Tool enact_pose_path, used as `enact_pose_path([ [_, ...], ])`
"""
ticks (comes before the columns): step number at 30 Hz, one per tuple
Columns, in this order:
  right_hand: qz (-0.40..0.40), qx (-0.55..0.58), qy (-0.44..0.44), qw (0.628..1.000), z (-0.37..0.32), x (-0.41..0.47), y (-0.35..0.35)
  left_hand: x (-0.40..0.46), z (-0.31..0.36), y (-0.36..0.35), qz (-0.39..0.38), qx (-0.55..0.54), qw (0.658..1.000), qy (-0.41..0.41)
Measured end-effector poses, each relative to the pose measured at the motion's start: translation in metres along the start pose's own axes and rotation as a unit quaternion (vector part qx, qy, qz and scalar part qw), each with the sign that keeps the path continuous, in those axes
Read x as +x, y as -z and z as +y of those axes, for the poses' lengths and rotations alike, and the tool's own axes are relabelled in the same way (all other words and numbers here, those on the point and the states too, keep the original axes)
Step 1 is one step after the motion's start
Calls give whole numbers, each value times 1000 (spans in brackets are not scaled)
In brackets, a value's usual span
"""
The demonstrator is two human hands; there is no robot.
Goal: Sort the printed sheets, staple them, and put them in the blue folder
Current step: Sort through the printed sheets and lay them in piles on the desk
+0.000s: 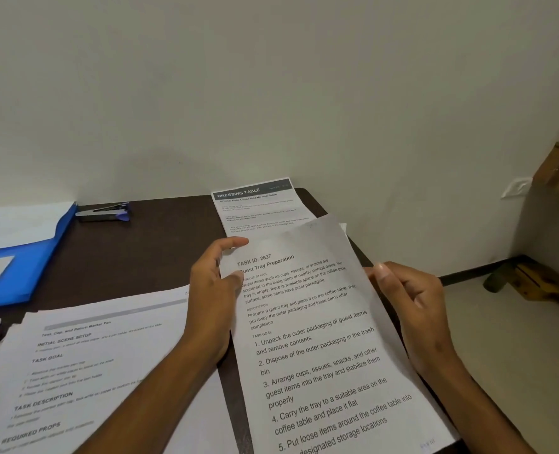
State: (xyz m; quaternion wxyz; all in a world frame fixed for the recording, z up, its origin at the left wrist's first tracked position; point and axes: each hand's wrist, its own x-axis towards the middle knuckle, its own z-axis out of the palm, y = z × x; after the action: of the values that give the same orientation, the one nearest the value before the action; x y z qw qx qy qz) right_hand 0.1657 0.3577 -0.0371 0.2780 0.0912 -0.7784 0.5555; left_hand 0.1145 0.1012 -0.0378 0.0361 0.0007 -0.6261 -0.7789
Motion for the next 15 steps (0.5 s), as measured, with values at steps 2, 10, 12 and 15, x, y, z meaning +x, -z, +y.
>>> enact_pose_path([
  [2, -33, 46, -9, 998, -6, -1, -2, 0, 0, 0, 3, 8, 1000, -1],
  [10, -69, 26, -18, 997, -5, -3, -5, 1, -1, 0, 11, 24, 1000, 10],
  [12, -68, 10, -10, 998, -3, -3, -3, 0, -1, 0, 11, 22, 1000, 11],
  [15, -76, 7, -4, 997, 1, -5, -4, 1, -1, 0, 16, 23, 1000, 12],
])
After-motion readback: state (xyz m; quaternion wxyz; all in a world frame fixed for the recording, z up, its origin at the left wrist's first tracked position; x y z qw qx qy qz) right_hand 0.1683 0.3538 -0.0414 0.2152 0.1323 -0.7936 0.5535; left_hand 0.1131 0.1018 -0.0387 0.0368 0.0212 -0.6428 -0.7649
